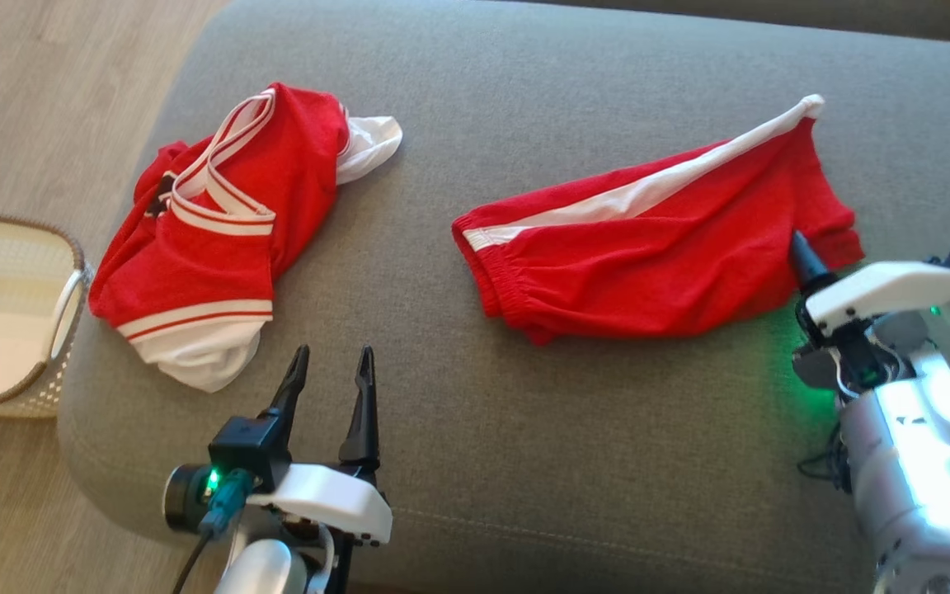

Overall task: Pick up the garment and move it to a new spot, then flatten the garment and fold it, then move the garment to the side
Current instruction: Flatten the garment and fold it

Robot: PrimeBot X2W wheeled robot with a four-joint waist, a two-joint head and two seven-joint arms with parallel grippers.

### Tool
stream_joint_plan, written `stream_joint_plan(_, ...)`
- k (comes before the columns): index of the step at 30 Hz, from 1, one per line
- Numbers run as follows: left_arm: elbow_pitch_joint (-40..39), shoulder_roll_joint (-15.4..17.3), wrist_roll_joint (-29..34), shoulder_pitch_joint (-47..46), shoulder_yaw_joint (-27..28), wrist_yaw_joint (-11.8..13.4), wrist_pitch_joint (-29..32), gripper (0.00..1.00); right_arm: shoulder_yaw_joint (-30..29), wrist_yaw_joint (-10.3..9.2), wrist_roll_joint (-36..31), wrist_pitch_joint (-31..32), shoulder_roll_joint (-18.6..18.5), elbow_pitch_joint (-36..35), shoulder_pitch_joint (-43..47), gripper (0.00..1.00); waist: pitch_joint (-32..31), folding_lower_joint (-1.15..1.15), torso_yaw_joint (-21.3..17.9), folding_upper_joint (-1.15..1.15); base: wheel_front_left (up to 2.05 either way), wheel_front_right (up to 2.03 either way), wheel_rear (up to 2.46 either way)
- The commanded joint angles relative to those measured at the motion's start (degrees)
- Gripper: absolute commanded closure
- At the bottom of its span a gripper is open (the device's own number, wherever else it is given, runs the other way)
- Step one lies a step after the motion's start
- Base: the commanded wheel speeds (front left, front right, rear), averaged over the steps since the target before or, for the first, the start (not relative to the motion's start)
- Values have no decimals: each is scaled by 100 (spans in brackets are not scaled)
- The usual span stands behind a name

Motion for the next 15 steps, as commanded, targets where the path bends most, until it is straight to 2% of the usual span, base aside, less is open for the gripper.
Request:
stream_joint_plan(1,-160,-15,-69,-255,117,68,-70,0,63,-2,15,-53,53,29,-284,0,54,0,47,0,0,0,0)
stream_joint_plan(15,-197,-16,-144,-416,-31,143,-70,0,-274,-2,-219,-326,-71,630,-773,0,319,0,156,0,0,0,0)
